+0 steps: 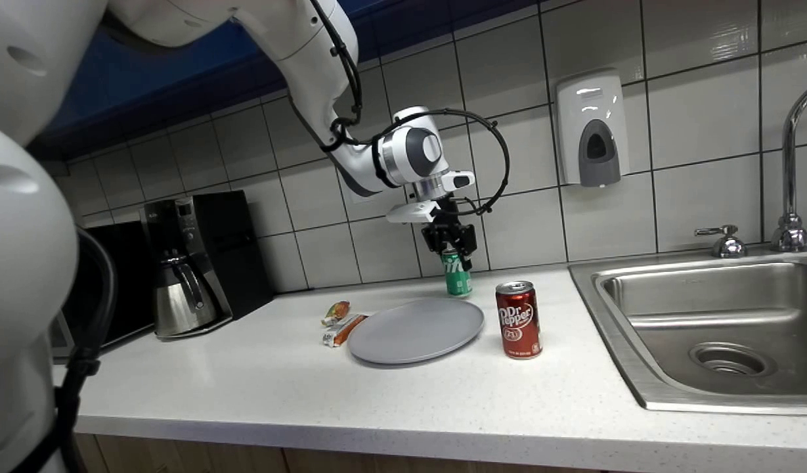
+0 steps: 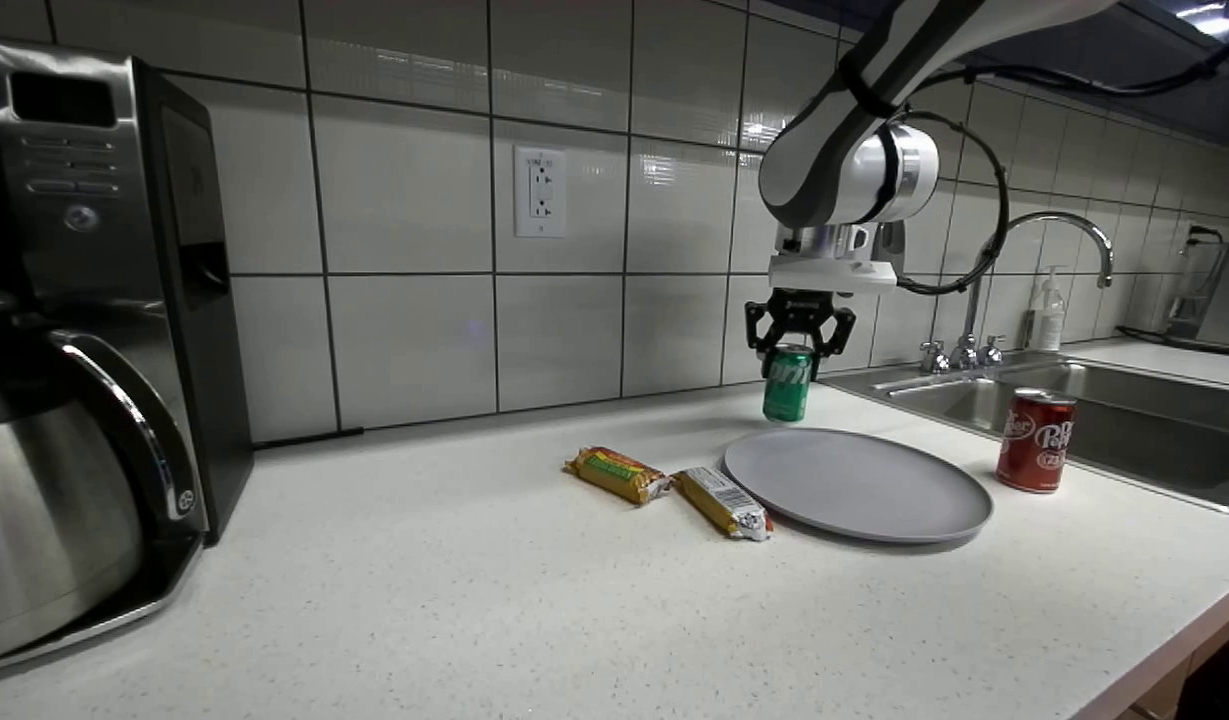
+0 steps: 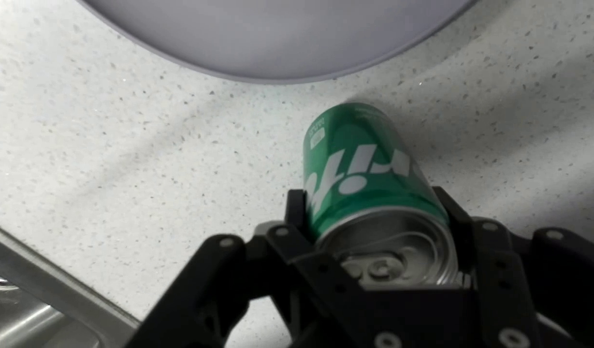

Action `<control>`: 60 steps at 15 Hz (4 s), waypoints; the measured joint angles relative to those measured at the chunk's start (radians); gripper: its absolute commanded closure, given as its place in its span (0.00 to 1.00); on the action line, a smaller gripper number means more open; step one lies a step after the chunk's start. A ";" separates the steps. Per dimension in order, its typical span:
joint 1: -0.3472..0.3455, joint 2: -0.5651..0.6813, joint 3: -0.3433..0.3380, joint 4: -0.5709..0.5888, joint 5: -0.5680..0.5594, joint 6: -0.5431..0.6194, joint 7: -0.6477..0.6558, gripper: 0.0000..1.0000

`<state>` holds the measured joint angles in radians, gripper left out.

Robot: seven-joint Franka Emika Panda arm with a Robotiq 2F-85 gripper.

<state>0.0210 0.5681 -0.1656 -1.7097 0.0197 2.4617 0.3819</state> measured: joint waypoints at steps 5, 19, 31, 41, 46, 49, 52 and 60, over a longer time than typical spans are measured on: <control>0.028 -0.060 0.001 -0.062 -0.001 0.005 0.001 0.62; 0.118 -0.148 0.039 -0.209 -0.077 0.008 0.003 0.62; 0.148 -0.157 0.052 -0.238 -0.107 0.042 0.003 0.62; 0.146 -0.204 0.045 -0.322 -0.107 0.140 0.003 0.62; 0.135 -0.240 0.029 -0.377 -0.107 0.190 0.003 0.62; 0.123 -0.260 0.021 -0.403 -0.107 0.212 0.003 0.62; 0.110 -0.270 0.020 -0.420 -0.107 0.216 0.003 0.62; 0.085 -0.270 0.020 -0.437 -0.106 0.215 0.003 0.62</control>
<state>0.1061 0.2976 -0.1459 -2.1463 -0.0866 2.6768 0.3847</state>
